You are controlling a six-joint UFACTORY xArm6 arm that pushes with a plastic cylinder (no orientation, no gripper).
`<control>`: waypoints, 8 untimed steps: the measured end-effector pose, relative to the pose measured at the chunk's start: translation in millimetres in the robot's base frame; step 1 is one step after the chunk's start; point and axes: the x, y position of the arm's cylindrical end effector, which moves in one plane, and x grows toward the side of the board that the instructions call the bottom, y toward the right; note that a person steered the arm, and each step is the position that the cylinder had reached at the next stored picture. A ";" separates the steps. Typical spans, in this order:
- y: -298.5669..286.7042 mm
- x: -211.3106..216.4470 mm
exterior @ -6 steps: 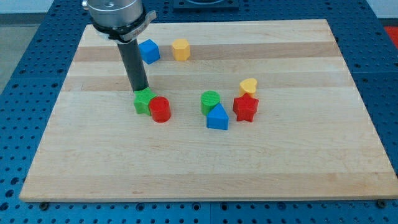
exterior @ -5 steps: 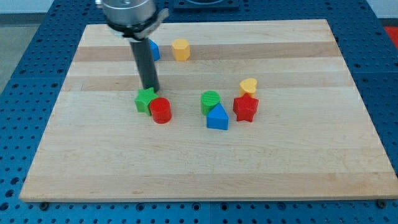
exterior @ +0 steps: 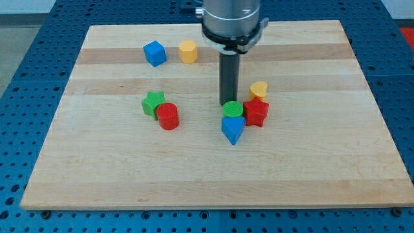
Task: Push the group of blocks left a bit
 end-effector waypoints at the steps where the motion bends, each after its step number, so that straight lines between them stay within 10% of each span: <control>1: 20.1 0.0; 8: 81.2 30.6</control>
